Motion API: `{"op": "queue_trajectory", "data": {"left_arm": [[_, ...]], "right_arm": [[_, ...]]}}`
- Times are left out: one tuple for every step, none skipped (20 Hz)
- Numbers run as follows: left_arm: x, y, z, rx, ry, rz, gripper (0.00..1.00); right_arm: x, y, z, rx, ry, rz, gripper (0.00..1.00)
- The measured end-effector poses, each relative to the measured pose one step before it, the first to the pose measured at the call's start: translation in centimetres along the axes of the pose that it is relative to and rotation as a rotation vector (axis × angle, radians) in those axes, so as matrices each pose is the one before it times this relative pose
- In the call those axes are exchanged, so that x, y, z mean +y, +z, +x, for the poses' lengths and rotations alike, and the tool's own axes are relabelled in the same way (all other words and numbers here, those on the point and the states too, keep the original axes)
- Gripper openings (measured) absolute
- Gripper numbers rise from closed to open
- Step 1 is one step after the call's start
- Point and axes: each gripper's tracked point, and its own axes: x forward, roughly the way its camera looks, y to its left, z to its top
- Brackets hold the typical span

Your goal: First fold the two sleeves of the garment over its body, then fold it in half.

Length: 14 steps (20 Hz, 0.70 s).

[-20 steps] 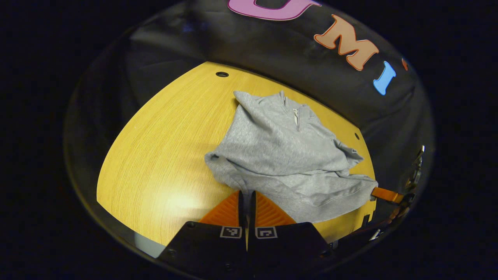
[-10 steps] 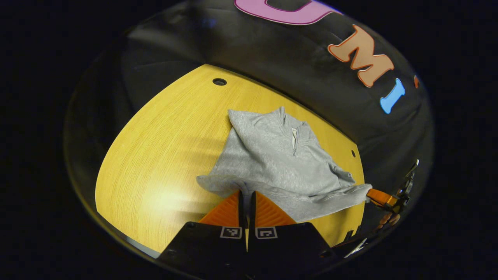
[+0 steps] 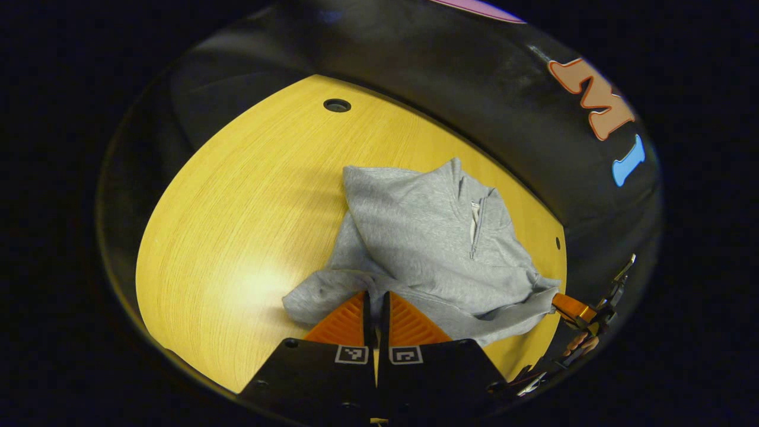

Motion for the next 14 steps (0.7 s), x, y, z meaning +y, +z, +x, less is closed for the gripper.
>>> {"op": "queue_trajectory", "data": {"left_arm": [[0.071,0.026,0.422,0.01352,0.00283,-0.02141,0.00],[-0.183,0.095,0.299,0.00215,-0.00349,-0.02083,0.00],[-0.292,0.589,0.290,-0.02463,-0.01151,-0.01616,0.02],[-0.332,0.897,-0.325,-0.03730,-0.01129,-0.00433,0.06],[-0.063,0.967,-0.145,-0.04891,0.00803,0.01399,0.15],[0.027,0.990,-0.408,-0.05566,0.00276,0.02793,0.27],[-0.325,1.400,-0.648,-0.06252,0.00155,0.03327,0.63],[-0.445,1.335,-0.684,-0.06431,0.00207,0.03197,0.68],[-0.138,1.344,-0.791,-0.06496,0.00984,0.03653,0.86],[-0.226,1.521,-0.736,-0.06573,0.01007,0.03955,0.94],[-0.276,1.497,-0.843,-0.06523,0.01392,0.04024,0.98],[-0.312,1.477,-0.883,-0.06399,0.00893,0.04054,0.97],[-0.516,1.191,-0.946,-0.06278,0.00590,0.04003,0.97],[-0.520,1.219,-0.864,-0.06294,0.00805,0.04690,0.97]], "right_arm": [[0.023,-0.033,0.519,0.00694,-0.00898,0.00031,0.14],[0.275,0.028,0.450,0.00348,0.00123,0.00473,0.17],[0.264,0.366,0.295,-0.01326,0.00558,0.00201,0.12],[0.944,0.779,-0.100,-0.03226,0.01919,-0.00364,0.33],[0.918,0.793,-0.058,-0.03637,0.02037,-0.01281,0.55],[0.658,0.606,-0.068,-0.03009,0.01007,-0.02312,0.76],[0.188,0.564,-0.611,-0.03265,-0.00693,-0.03906,0.98],[0.319,0.785,-0.490,-0.03775,-0.00559,-0.04674,0.96],[0.237,0.889,-0.716,-0.04435,-0.01150,-0.04982,0.96],[0.187,0.995,-0.909,-0.05105,-0.01608,-0.04995,0.96],[0.175,1.011,-0.808,-0.05464,-0.01776,-0.04301,0.96],[0.190,1.148,-1.026,-0.05716,-0.01599,-0.03222,0.96],[0.395,1.153,-1.062,-0.05998,-0.00747,-0.02938,0.96],[0.241,1.093,-1.220,-0.06025,-0.01034,-0.03106,0.96]]}}
